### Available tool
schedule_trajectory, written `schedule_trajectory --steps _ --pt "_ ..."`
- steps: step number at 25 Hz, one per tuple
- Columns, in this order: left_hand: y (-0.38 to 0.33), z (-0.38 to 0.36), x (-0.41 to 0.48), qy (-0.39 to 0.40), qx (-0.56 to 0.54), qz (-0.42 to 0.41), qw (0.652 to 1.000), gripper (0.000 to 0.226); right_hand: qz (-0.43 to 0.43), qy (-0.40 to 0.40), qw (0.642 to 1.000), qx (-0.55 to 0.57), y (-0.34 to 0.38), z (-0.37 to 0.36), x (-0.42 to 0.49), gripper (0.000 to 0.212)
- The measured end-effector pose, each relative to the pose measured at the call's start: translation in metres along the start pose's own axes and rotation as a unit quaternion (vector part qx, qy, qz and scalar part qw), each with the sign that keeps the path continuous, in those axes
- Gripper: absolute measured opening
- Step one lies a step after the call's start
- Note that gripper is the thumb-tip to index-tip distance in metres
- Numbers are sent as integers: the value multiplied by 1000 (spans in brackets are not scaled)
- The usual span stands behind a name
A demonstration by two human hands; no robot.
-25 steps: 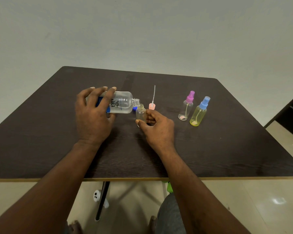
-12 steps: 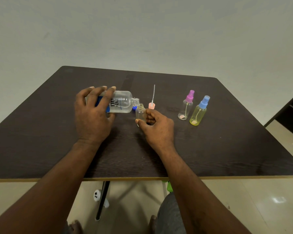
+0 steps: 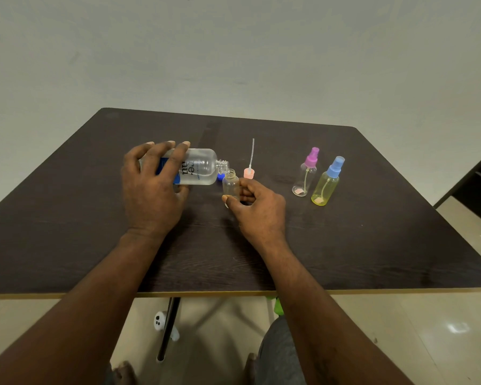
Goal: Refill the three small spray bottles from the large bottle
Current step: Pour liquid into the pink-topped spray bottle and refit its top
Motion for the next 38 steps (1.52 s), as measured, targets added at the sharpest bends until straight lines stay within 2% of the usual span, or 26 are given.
schedule_trajectory --steps 38 --pt "1 -1 0 5 1 2 1000 69 0 1 1000 -6 2 2 0 45"
Point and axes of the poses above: each hand's wrist, its own x-axis towards the middle knuckle, its own z-axis out of the back of the hand, y = z × x, the point moved 10 cm from there along x, towards the middle knuckle, and after that the axes turned 10 degrees about -x, right-handed, at the moved point
